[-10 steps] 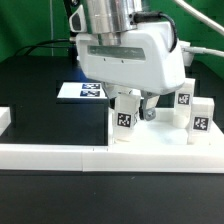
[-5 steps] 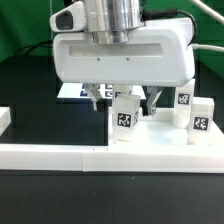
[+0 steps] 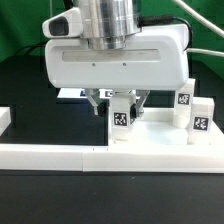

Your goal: Assemble square table

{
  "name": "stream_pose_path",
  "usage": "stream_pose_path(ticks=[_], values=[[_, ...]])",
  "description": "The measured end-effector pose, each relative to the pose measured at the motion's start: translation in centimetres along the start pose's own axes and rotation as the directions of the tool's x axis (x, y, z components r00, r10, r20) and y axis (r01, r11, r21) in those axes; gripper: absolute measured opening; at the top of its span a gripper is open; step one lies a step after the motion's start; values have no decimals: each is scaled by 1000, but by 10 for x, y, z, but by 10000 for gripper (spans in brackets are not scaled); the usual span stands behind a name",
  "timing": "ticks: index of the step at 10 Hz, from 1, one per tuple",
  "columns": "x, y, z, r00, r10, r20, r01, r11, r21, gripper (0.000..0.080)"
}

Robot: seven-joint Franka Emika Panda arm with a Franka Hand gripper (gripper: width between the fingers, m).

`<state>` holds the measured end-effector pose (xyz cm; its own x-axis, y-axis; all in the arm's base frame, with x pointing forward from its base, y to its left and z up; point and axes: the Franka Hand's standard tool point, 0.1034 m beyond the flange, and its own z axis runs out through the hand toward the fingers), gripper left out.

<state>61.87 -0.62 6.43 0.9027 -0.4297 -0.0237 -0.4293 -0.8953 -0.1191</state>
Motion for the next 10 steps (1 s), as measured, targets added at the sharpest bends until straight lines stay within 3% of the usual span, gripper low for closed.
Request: stream_pose_path(ticks=[1,6,8,10], values=[[0,0,0,994,112,0,-112,994,1,284],[-1,-1,0,887,462,1,-462,887,0,285],[-2,-10,4,715,698,-20,-699,715,-15,285],[-2,-15,5,356,934,-28,-935,356,-6,287]])
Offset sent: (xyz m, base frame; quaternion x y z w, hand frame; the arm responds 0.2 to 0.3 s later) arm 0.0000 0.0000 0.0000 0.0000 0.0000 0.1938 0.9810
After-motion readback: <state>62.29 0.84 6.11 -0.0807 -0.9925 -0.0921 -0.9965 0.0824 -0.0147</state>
